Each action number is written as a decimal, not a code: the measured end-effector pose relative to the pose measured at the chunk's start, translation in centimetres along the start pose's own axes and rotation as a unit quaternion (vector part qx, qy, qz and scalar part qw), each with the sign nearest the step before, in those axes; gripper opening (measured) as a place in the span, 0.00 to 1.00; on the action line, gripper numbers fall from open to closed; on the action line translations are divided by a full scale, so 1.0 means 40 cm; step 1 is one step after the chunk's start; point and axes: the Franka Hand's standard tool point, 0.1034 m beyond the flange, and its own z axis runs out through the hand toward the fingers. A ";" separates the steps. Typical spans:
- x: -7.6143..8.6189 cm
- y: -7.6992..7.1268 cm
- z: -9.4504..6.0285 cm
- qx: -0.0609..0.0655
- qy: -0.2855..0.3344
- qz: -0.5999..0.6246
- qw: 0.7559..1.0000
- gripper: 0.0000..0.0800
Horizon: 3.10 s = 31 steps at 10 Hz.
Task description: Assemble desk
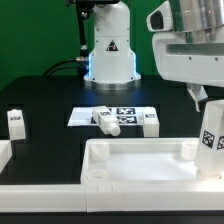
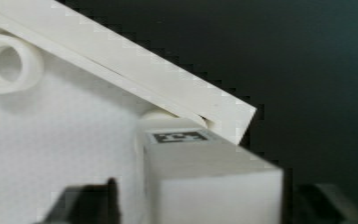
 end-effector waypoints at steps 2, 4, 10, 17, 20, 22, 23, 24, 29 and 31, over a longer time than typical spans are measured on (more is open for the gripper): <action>-0.010 0.013 0.001 -0.030 0.003 -0.193 0.981 0.79; -0.031 0.006 0.002 -0.041 0.006 -0.271 0.962 0.81; 0.006 0.011 0.000 -0.068 0.018 -0.627 0.776 0.81; 0.005 0.014 -0.003 -0.055 0.047 -0.444 0.893 0.36; 0.005 0.031 0.000 -0.013 0.067 -0.175 0.982 0.36; 0.005 0.032 0.001 -0.007 0.065 -0.114 0.991 0.36; 0.006 0.032 0.001 -0.003 0.061 -0.078 0.995 0.36; 0.004 0.032 0.002 0.002 0.057 -0.023 0.998 0.36; 0.001 0.028 0.006 0.021 0.033 0.089 0.995 0.36; 0.006 0.021 -0.005 -0.008 0.028 -0.156 0.987 0.76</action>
Offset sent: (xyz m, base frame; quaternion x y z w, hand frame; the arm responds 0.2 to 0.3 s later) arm 0.0000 0.0000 0.0000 0.0000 0.0000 -0.1938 0.9810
